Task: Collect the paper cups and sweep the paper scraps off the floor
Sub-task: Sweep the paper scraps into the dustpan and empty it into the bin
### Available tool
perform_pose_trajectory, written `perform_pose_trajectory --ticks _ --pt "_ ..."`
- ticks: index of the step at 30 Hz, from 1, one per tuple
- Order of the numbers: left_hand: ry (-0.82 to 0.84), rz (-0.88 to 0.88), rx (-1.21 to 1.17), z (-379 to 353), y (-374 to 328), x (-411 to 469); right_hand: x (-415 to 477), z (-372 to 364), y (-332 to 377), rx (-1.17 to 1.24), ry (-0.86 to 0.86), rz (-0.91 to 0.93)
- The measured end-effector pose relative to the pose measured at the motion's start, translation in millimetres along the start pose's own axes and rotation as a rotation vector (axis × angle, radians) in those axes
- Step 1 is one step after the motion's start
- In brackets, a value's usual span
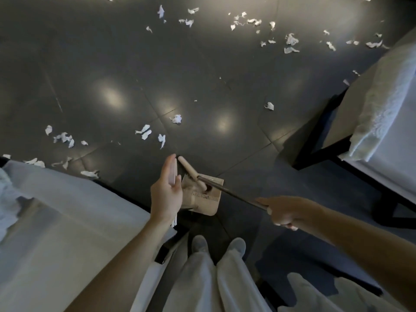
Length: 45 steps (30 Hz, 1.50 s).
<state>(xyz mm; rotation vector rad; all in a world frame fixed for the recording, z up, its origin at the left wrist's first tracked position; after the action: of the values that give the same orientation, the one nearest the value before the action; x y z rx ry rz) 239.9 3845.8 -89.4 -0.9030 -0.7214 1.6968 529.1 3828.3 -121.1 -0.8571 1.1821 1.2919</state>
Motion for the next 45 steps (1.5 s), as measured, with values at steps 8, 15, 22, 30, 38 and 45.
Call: perform_pose_trajectory --ticks 8,15,22,30,38,45 --pt "-0.137 0.047 -0.076 36 15 35 -23 82 56 -0.203 -0.144 0.013" --pt "-0.323 0.224 -0.005 63 18 93 53 217 113 -0.292 -0.271 0.076" --pt "-0.484 0.411 0.061 91 23 146 128 332 202 -0.44 -0.255 0.133" --pt "-0.52 0.503 0.086 111 18 201 156 352 257 -0.55 -0.047 0.25" --pt "-0.658 0.518 -0.09 122 20 229 128 348 252 -0.504 0.108 0.238" --pt "-0.714 0.624 -0.107 137 30 221 107 390 308 -0.7 -0.08 0.32"
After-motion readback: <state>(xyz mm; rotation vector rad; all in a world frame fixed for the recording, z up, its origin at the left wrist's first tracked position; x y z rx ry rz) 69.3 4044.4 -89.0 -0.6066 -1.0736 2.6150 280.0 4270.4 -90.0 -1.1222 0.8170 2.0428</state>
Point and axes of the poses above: each hand's wrist, its own x-axis towards the middle knuckle, its own z-axis out of the back of the hand, y = z × x, the point moved 5 cm from there along x, towards the middle knuckle, and after that the axes turned 6 degrees about y, right-handed, at the moved point
